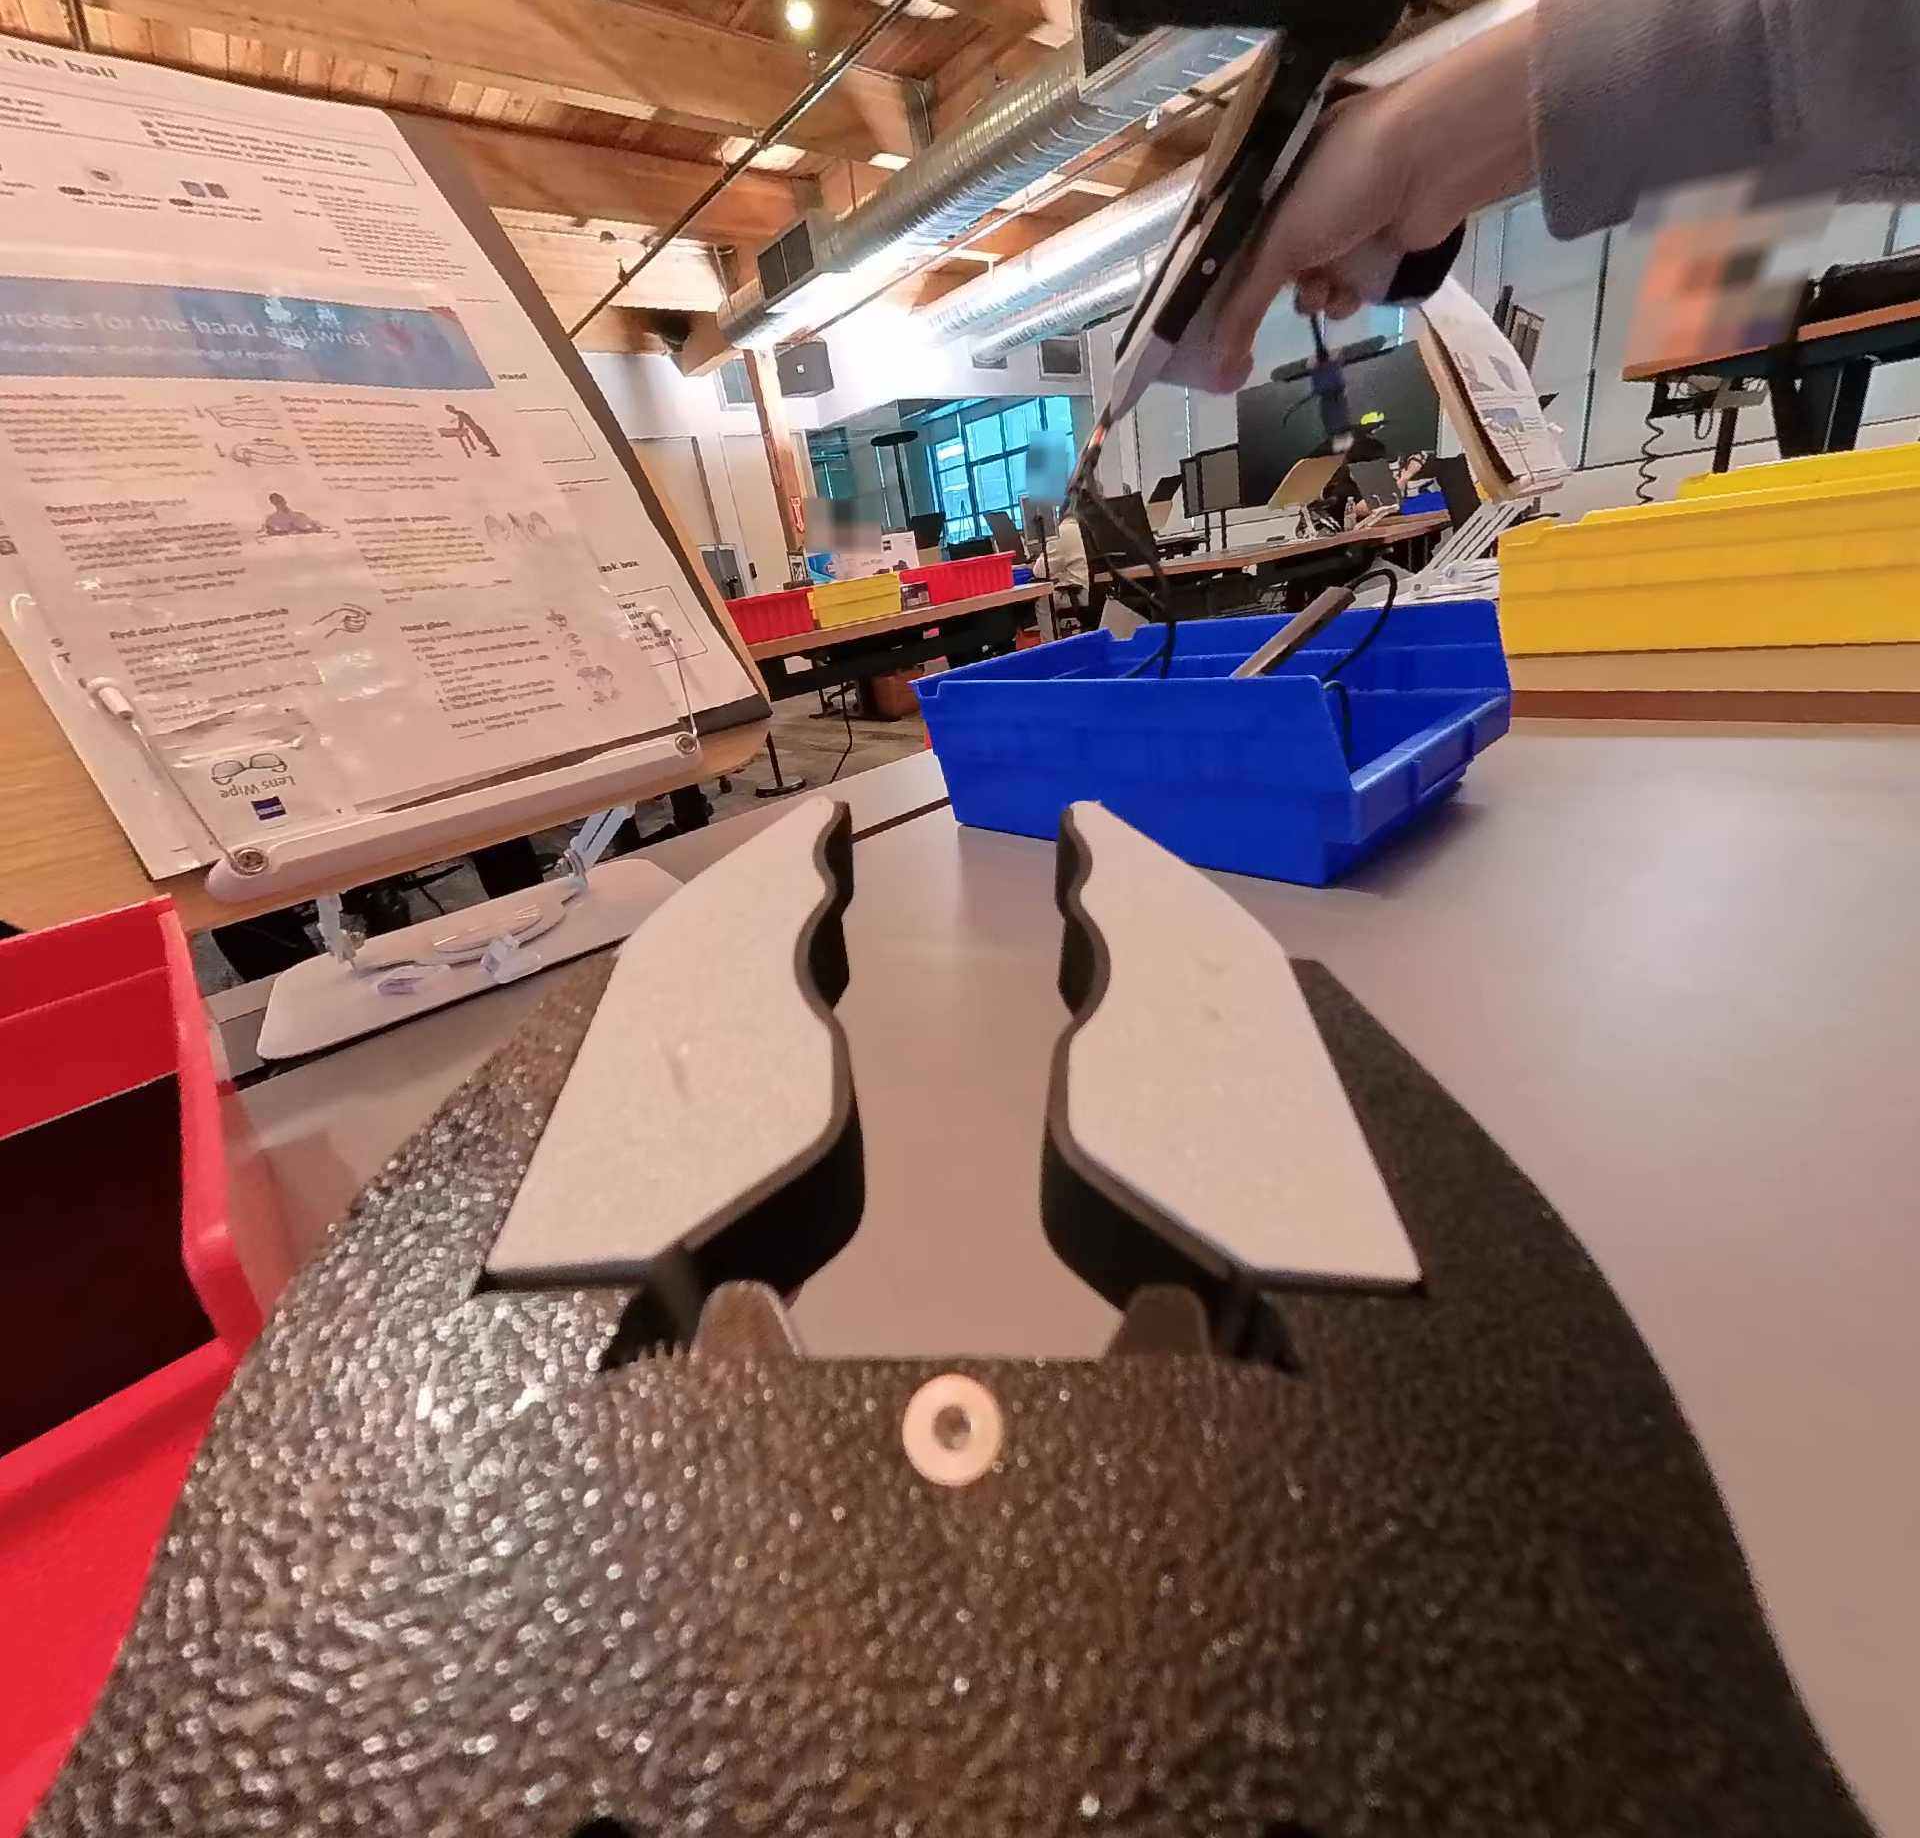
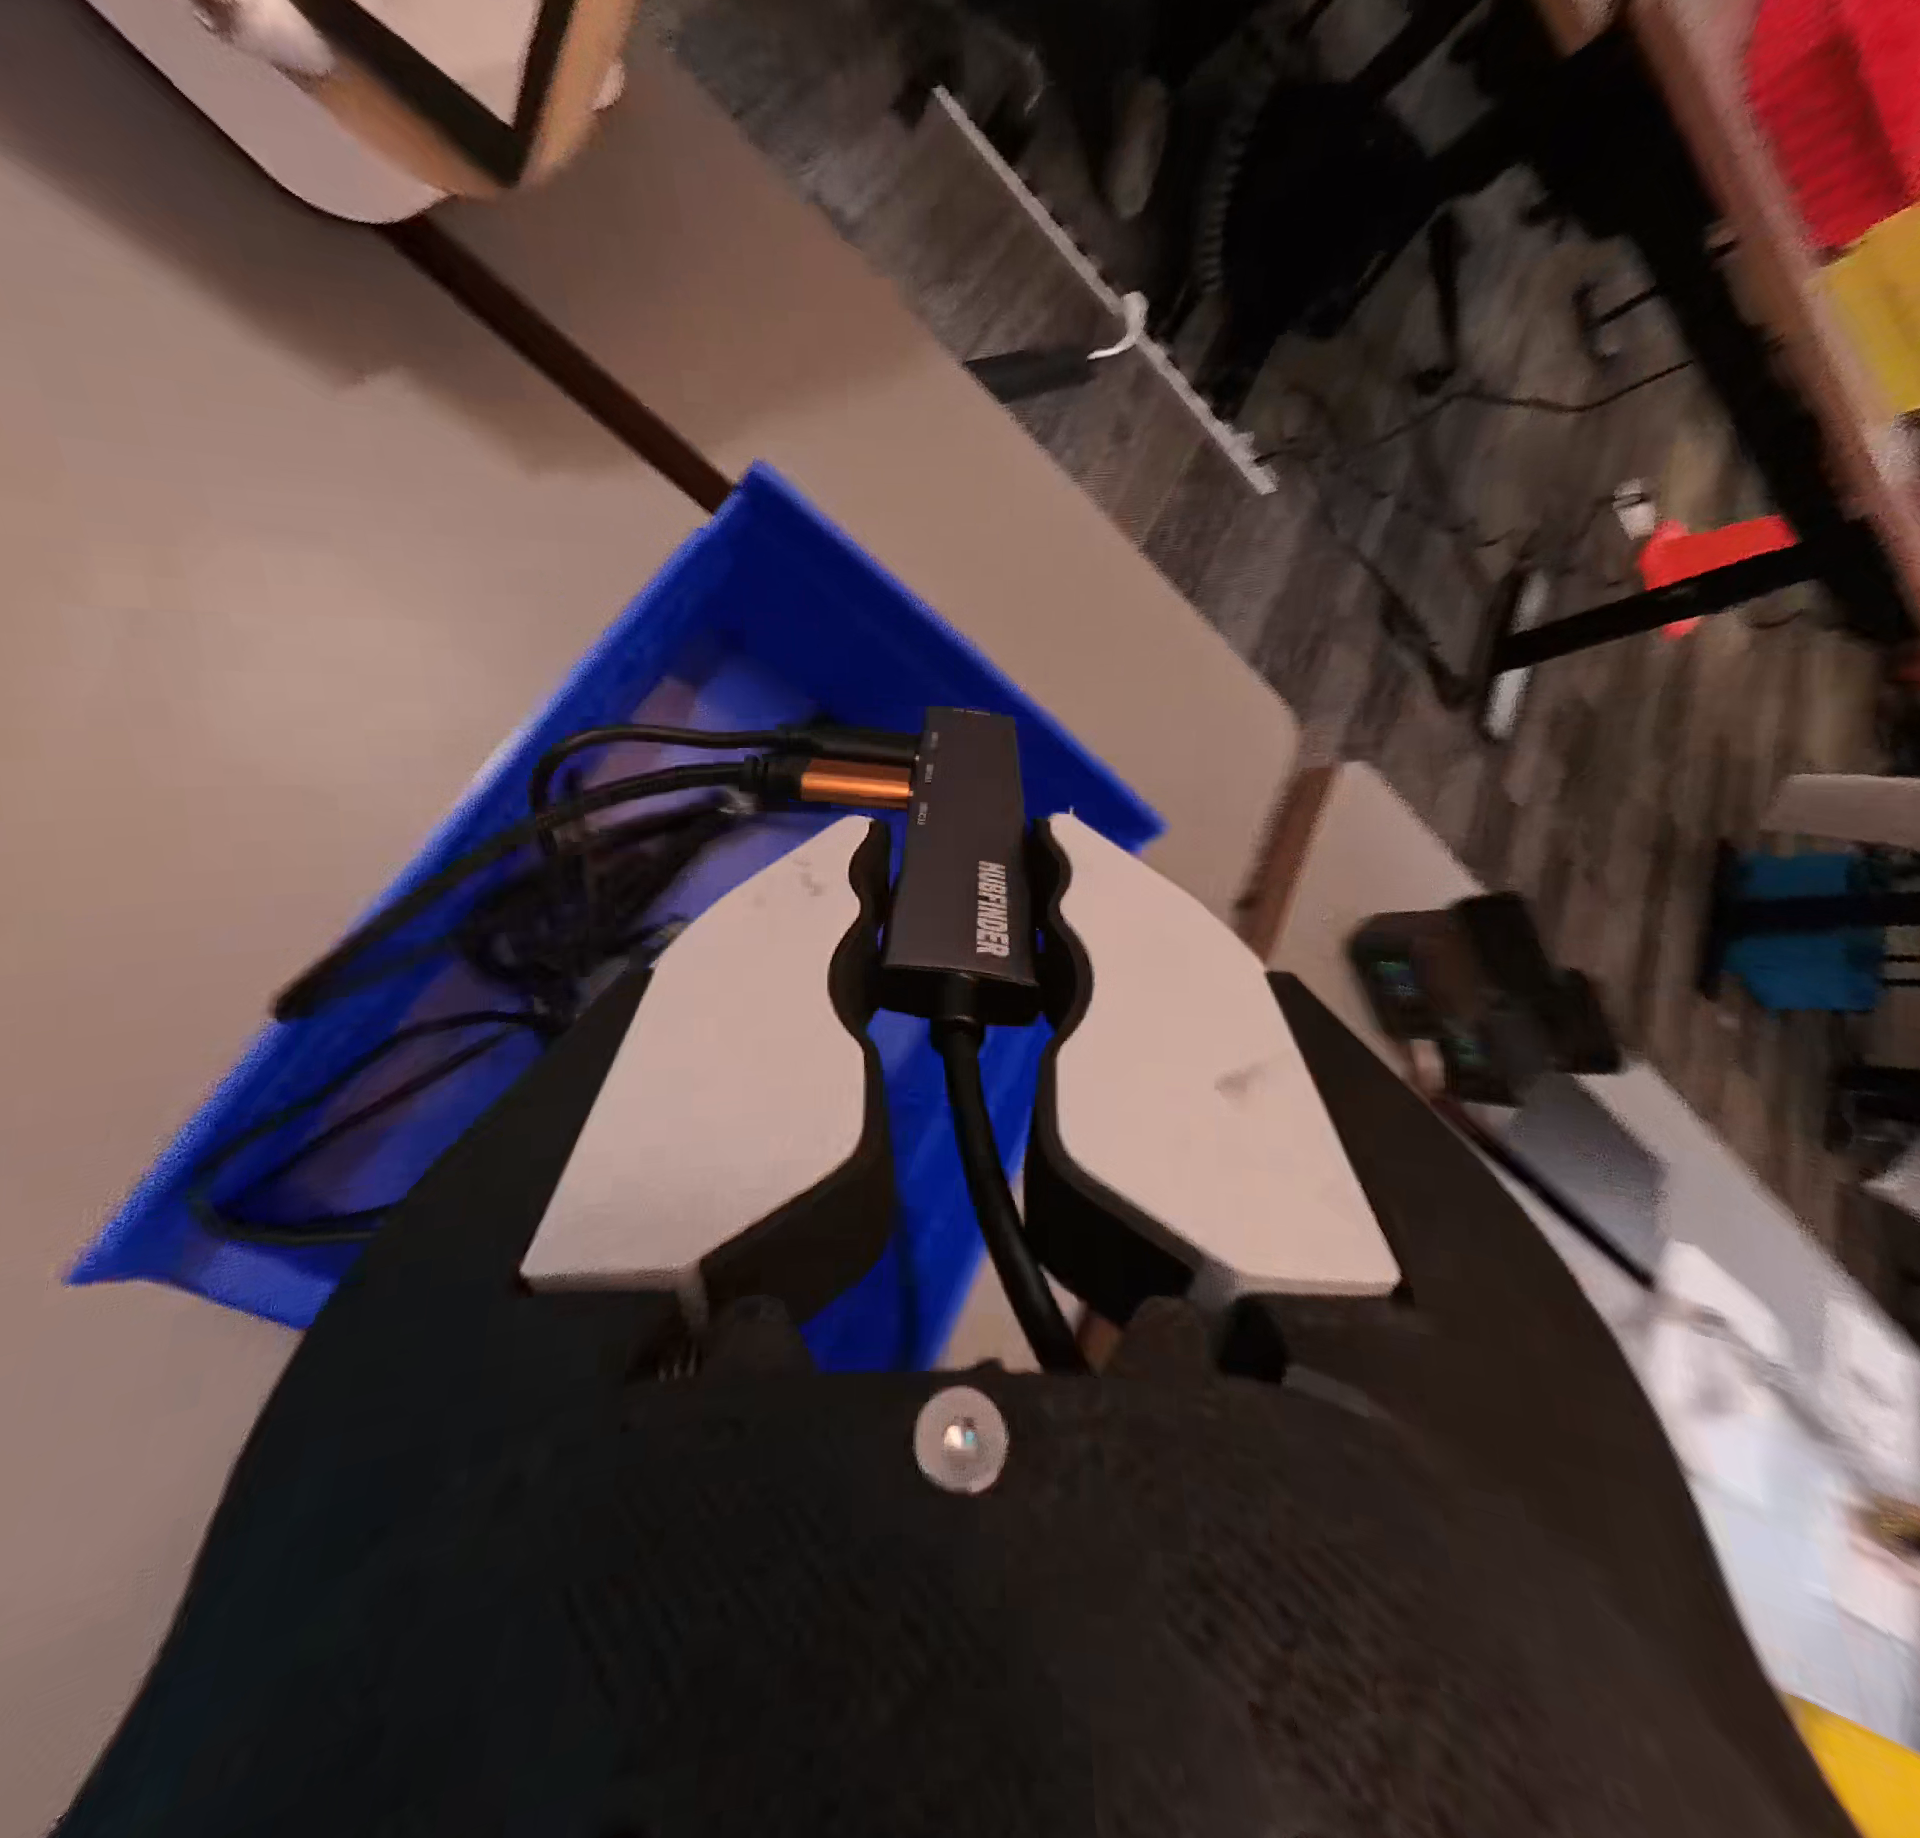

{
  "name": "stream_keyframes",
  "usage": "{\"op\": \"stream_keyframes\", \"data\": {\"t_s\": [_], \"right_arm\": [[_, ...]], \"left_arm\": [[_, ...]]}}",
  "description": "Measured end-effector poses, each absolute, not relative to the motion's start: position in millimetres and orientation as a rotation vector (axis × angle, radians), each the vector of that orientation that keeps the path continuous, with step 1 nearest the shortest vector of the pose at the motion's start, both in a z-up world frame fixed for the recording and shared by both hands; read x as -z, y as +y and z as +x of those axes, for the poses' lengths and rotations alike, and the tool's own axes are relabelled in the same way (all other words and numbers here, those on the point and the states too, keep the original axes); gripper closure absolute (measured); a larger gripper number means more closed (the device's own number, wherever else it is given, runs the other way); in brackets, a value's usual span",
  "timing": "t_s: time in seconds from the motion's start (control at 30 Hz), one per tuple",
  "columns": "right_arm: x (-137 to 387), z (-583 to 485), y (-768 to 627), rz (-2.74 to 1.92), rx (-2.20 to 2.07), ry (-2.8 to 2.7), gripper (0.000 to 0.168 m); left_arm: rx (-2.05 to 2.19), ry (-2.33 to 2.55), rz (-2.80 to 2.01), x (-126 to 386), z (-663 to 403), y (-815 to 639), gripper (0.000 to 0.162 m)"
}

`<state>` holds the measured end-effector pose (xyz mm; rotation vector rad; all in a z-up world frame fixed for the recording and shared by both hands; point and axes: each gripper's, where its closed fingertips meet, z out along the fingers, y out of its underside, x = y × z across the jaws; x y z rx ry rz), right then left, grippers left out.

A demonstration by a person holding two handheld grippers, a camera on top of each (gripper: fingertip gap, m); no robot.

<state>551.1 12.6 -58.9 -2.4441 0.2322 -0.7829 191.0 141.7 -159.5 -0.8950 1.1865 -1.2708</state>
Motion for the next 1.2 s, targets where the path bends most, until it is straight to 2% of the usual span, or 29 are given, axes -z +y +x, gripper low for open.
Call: {"op": "stream_keyframes", "data": {"t_s": [0.23,0.43,0.6,0.73,0.83,0.87,0.97,1.03,1.07,1.2], "right_arm": [[120,547,36,-2.303,0.168,0.618,0.142],[163,575,1,-2.346,0.335,0.716,0.123],[145,583,-34,-2.354,0.479,0.722,0.097],[108,553,-55,-2.212,0.518,0.637,0.093],[100,507,-81,-2.063,0.475,0.626,0.093],[103,491,-92,-2.01,0.469,0.635,0.093],[135,454,-130,-1.885,0.515,0.7,0.093],[159,438,-148,-1.82,0.545,0.763,0.092],[167,433,-153,-1.787,0.553,0.777,0.092],[181,426,-155,-1.716,0.557,0.773,0.096]], "left_arm": [[1.27,1.189,-0.893,160,191,141,0.126],[1.287,1.183,-0.883,158,189,141,0.126],[1.286,1.185,-0.878,158,189,140,0.126],[1.246,1.213,-0.859,160,190,135,0.126],[1.159,1.274,-0.895,169,197,133,0.125],[1.107,1.308,-0.946,176,201,135,0.122],[0.945,1.462,-1.175,208,214,134,0.096],[0.896,1.534,-1.261,221,223,122,0.085],[0.919,1.549,-1.284,221,230,111,0.081],[1.08,1.689,-1.285,206,267,47,0.085]]}}
